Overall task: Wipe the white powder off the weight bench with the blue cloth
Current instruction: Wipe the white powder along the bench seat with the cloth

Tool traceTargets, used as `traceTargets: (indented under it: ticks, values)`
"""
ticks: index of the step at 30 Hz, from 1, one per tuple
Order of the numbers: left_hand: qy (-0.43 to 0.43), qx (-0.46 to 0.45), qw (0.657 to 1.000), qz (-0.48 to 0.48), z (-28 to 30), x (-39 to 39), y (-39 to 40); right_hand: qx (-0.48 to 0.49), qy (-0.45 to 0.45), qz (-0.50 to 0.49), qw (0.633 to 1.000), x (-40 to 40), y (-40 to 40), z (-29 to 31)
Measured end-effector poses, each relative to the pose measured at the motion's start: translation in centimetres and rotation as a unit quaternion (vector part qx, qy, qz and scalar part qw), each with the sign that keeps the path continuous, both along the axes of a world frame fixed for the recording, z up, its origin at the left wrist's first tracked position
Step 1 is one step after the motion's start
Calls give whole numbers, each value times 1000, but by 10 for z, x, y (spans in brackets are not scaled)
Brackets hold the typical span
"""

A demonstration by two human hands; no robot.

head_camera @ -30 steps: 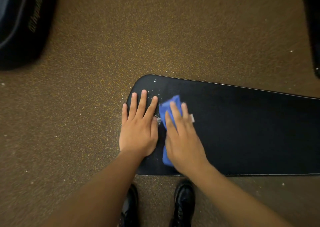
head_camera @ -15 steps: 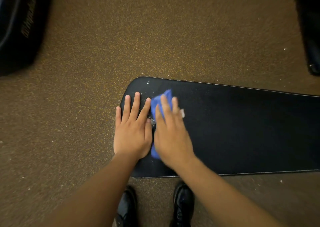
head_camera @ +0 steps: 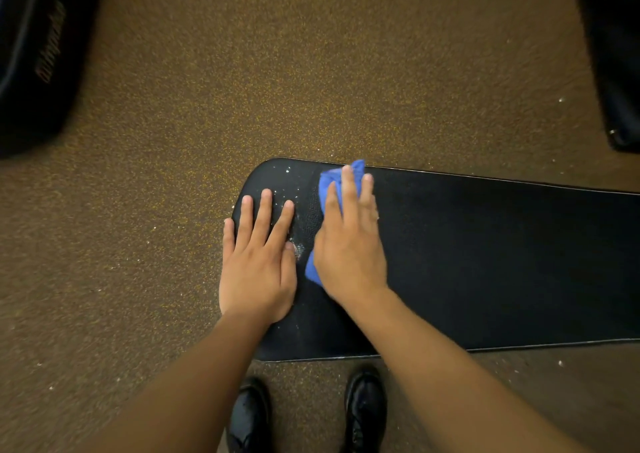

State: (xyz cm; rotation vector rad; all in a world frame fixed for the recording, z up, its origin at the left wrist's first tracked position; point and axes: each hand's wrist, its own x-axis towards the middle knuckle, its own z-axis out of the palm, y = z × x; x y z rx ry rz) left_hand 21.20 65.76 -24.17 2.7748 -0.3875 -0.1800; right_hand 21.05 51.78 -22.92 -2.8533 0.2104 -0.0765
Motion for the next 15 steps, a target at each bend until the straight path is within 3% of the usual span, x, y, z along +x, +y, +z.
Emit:
traceTargets:
  ticks: [5, 8, 12, 15]
  values:
    - [-4, -3, 1000, -2, -1, 0, 0, -7, 22, 144, 989, -74, -13, 2]
    - [0, 1, 1000, -2, 1, 0, -1, -14, 16, 68, 997, -70, -44, 0]
    - [2, 9, 1000, -2, 3, 0, -1, -2, 13, -74, 997, -6, -42, 1]
    - [8, 10, 1000, -2, 3, -1, -2, -8, 4, -39, 999, 7, -13, 0]
